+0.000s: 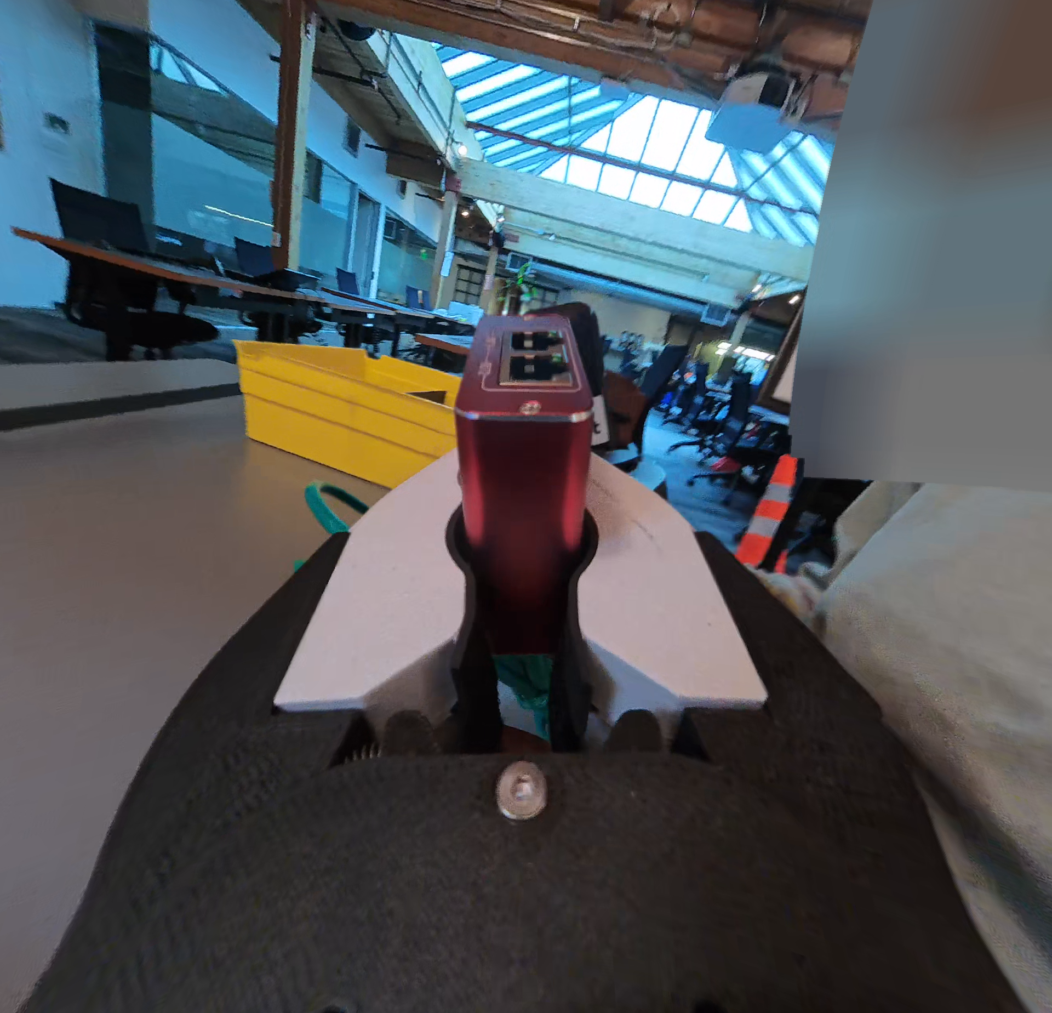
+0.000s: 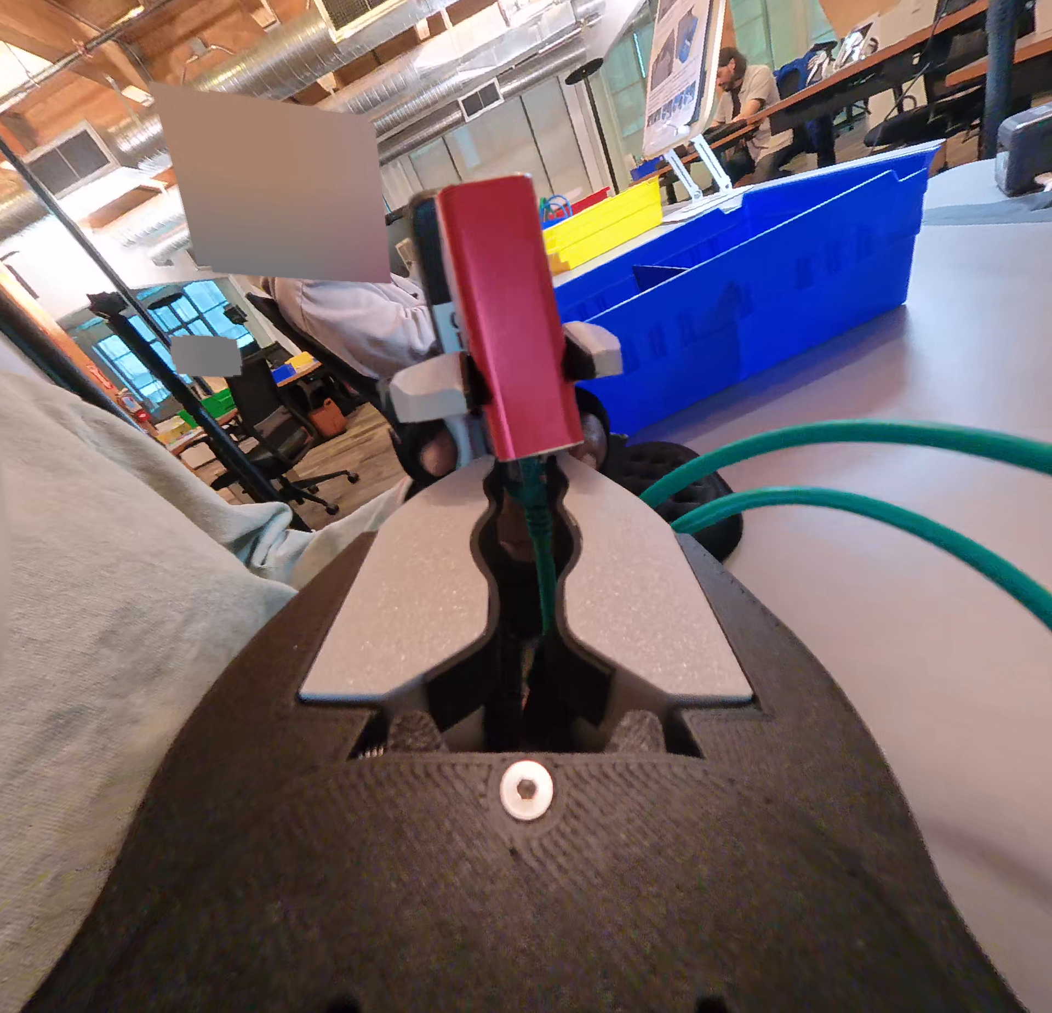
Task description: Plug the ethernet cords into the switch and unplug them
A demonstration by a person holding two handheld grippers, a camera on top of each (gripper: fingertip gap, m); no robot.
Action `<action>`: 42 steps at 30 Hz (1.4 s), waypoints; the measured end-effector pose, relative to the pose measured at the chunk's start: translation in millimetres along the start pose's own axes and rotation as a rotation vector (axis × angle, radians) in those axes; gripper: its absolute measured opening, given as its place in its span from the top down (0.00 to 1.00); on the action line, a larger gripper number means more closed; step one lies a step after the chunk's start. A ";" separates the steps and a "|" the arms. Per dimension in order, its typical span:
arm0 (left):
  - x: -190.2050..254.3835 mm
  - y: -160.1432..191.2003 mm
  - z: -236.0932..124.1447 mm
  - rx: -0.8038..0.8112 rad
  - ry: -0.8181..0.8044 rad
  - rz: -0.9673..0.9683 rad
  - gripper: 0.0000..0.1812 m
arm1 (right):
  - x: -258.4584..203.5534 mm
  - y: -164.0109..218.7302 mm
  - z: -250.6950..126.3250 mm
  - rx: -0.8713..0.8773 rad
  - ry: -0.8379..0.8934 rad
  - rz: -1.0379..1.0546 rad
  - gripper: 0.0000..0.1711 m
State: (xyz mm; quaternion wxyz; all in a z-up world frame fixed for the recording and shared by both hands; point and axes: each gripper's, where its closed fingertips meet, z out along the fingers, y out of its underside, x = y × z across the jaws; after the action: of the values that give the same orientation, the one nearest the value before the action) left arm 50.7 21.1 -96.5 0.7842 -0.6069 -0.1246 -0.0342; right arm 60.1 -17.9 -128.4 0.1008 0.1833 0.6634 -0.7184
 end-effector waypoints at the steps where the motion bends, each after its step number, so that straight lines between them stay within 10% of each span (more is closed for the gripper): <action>1: -0.3 0.5 0.5 -0.005 -0.020 0.044 0.84 | 0.9 0.1 -0.4 0.006 0.009 -0.016 0.91; 19: 35.1 -27.6 -14.1 0.180 0.068 0.404 0.84 | -23.8 -9.9 11.2 -0.050 0.110 -0.292 0.91; 29: 40.6 -51.1 -29.2 0.353 0.169 0.242 0.83 | -22.4 -15.5 15.2 -0.161 0.272 -0.513 0.91; 34: 40.9 -96.7 -86.8 0.716 0.223 0.161 0.84 | 20.0 -13.4 -35.5 -0.114 0.397 -0.432 0.92; 42: 34.4 -71.8 -51.5 0.505 0.187 0.130 0.84 | 1.9 -67.1 -85.0 -0.164 0.632 -0.882 0.92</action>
State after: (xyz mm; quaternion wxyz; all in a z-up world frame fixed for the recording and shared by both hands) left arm 77.2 -43.8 -32.6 0.9192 -0.3933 -0.0172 -0.0076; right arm 43.4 73.1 -72.2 -0.4001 0.0864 0.7291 -0.5485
